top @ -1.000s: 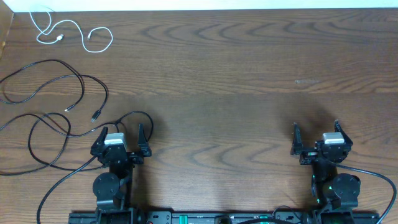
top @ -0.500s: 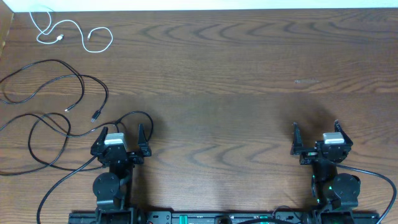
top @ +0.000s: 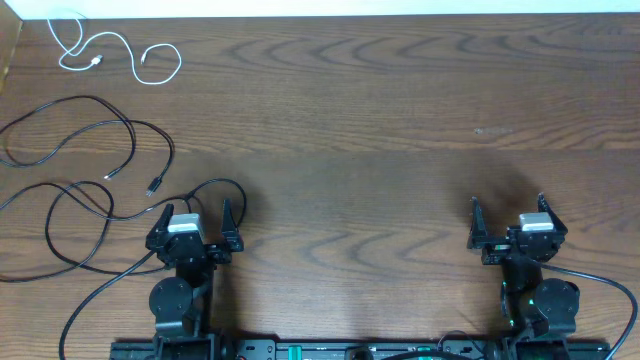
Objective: Untangle cables
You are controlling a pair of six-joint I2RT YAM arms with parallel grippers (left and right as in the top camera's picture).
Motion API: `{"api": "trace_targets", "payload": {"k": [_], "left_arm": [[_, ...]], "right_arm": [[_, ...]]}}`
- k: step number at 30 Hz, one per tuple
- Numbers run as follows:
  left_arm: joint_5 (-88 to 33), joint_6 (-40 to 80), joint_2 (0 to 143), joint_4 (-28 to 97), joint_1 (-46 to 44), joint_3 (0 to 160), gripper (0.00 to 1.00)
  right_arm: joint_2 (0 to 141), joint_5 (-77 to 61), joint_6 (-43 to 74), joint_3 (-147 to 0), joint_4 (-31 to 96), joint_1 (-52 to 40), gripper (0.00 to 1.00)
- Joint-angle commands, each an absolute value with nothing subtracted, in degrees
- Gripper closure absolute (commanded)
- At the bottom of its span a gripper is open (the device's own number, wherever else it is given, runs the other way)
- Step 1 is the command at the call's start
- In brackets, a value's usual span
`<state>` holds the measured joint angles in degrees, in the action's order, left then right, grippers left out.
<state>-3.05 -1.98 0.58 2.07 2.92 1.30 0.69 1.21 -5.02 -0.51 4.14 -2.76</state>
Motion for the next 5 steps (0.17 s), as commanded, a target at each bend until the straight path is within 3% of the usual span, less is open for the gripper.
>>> {"api": "trace_targets", "payload": {"k": [1, 5], "left_arm": [[-2.3, -2.5, 0.2, 4.0, 3.0, 0.2, 0.02], [-2.3, -2.5, 0.2, 4.0, 3.0, 0.2, 0.02]], "right_arm": [[0.3, 1.1, -4.8, -0.3, 4.3, -3.0, 0.01], [0.3, 1.1, -4.8, -0.3, 4.3, -3.0, 0.01]]}}
